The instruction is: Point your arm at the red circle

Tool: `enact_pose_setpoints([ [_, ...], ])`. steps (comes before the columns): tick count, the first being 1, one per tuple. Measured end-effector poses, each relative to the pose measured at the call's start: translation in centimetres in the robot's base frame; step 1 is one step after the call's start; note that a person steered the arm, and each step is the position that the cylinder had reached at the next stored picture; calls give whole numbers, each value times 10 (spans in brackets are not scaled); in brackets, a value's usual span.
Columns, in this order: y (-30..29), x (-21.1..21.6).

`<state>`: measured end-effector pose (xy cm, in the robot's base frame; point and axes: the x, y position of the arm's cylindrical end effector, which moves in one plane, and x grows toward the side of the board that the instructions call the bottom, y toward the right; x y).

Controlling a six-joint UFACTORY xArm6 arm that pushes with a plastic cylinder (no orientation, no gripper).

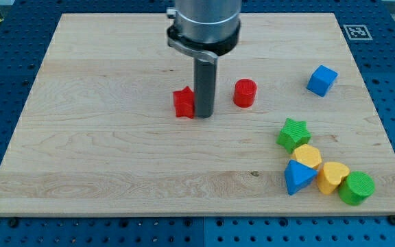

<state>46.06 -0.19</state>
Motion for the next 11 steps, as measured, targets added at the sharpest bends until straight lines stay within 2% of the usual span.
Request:
enact_pose_setpoints([
  [4,69,6],
  [6,124,6],
  [7,138,-7],
  [8,138,-39],
  [9,138,-55],
  [11,129,-45],
])
